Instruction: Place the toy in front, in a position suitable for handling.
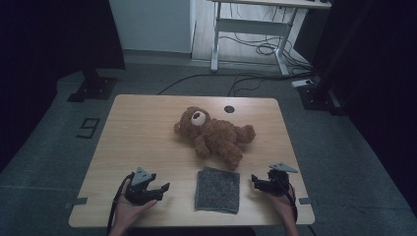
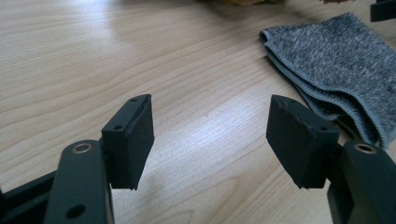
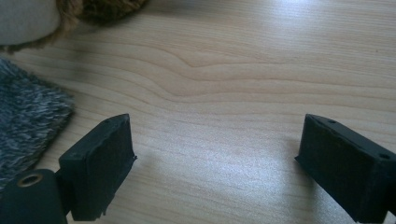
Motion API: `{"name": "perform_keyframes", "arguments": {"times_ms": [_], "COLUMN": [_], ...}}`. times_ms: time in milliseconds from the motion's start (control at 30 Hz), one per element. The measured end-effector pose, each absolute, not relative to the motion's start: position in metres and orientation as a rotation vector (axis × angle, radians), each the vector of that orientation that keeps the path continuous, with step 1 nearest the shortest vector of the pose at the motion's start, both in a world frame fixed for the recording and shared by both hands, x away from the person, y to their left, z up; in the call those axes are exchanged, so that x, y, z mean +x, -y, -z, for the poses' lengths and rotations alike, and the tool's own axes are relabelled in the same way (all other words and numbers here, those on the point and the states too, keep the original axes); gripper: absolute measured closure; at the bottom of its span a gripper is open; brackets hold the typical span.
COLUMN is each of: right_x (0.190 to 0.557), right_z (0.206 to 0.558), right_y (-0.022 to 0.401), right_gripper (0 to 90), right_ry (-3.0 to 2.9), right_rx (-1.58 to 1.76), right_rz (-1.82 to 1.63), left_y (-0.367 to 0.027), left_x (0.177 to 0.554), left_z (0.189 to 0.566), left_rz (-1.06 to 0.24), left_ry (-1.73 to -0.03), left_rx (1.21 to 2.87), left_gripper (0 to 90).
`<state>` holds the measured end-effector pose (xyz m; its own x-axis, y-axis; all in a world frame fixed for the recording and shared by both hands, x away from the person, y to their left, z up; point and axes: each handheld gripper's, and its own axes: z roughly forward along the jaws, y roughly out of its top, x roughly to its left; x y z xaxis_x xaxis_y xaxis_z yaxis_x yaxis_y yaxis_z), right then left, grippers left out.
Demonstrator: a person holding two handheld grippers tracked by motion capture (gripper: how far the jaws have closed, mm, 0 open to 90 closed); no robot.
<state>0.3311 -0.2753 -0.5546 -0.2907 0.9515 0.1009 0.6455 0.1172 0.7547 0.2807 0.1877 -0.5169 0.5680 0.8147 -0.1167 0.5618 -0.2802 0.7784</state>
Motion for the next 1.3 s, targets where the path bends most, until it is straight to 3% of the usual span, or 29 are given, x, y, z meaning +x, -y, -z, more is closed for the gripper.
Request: {"name": "perform_keyframes", "arguments": {"times_ms": [233, 633, 1300], "right_x": [0.325, 0.311, 0.312], "right_z": [0.551, 0.525, 0.522], "right_y": [0.279, 0.260, 0.236], "right_gripper": [13.5, 13.7, 13.6], "right_ry": [-1.945, -1.952, -2.007], "right_rx": [1.548, 1.460, 1.403], "right_rz": [-1.068, -1.183, -1.208], "left_y": [-0.183, -0.151, -0.092], "left_x": [0.286, 0.298, 0.356], "left_z": [0.517, 0.506, 0.508], "left_rz": [-0.392, -0.381, -0.350], "left_ry": [-1.123, -0.998, -0.955], "left_rx": [1.979, 2.014, 2.057], "left_gripper": [31.7, 28.4, 27.5]}}
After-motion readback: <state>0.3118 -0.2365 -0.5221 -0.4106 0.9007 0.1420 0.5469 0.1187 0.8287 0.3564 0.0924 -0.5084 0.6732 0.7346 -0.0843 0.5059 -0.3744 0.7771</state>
